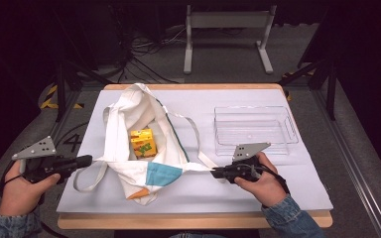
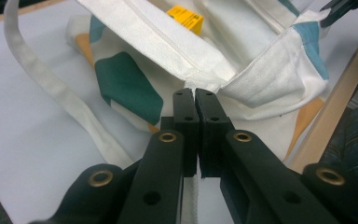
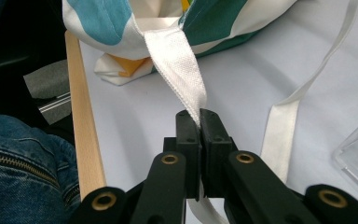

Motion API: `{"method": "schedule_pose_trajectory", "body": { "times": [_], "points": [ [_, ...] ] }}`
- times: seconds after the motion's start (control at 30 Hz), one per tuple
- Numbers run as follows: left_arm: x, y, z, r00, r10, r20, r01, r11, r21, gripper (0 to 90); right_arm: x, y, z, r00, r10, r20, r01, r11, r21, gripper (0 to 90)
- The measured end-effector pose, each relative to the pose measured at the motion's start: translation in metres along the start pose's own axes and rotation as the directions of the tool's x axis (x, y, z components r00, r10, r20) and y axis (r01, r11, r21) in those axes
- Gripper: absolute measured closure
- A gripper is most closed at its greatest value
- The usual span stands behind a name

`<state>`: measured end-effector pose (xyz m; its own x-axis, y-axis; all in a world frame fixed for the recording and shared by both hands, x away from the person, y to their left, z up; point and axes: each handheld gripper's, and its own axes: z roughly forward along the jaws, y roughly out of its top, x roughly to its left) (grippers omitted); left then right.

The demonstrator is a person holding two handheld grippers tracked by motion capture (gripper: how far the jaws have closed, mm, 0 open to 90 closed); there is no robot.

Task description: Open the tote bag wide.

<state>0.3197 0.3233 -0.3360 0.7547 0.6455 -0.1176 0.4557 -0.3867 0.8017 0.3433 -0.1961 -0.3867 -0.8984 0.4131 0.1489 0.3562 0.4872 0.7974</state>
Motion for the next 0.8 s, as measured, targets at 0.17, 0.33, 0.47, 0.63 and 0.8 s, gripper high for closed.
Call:
{"method": "schedule_pose_trajectory", "body": {
  "times": [0.17,0.33,0.47,0.63,0.8],
  "points": [
    [0.002,-0.002,0.002,0.9998,-0.005,0.017,0.004,0.9996,0.028,88.1,-0.002,-0.004,0.007,0.9998,0.015,-0.012,-0.014,0.999,0.031,87.7],
    [-0.003,0.000,-0.002,0.9995,0.007,0.030,-0.008,0.9997,0.024,86.6,0.000,-0.003,0.006,0.9998,0.006,-0.021,-0.005,1.000,0.025,87.3],
    [-0.006,0.002,-0.005,0.9994,0.004,0.034,-0.004,1.0000,0.000,71.9,0.001,0.002,0.001,0.9997,0.010,-0.024,-0.010,1.000,-0.007,78.5],
    [-0.010,0.007,-0.009,0.9996,-0.002,0.030,0.003,0.9986,-0.053,58.4,0.008,0.015,-0.007,0.9996,-0.019,-0.018,0.018,0.997,-0.070,67.9],
    [-0.012,0.012,-0.011,0.9998,-0.017,0.012,0.018,0.9946,-0.103,48.1,0.012,0.035,-0.013,0.9984,-0.057,0.006,0.057,0.990,-0.127,63.2]
  ]
}}
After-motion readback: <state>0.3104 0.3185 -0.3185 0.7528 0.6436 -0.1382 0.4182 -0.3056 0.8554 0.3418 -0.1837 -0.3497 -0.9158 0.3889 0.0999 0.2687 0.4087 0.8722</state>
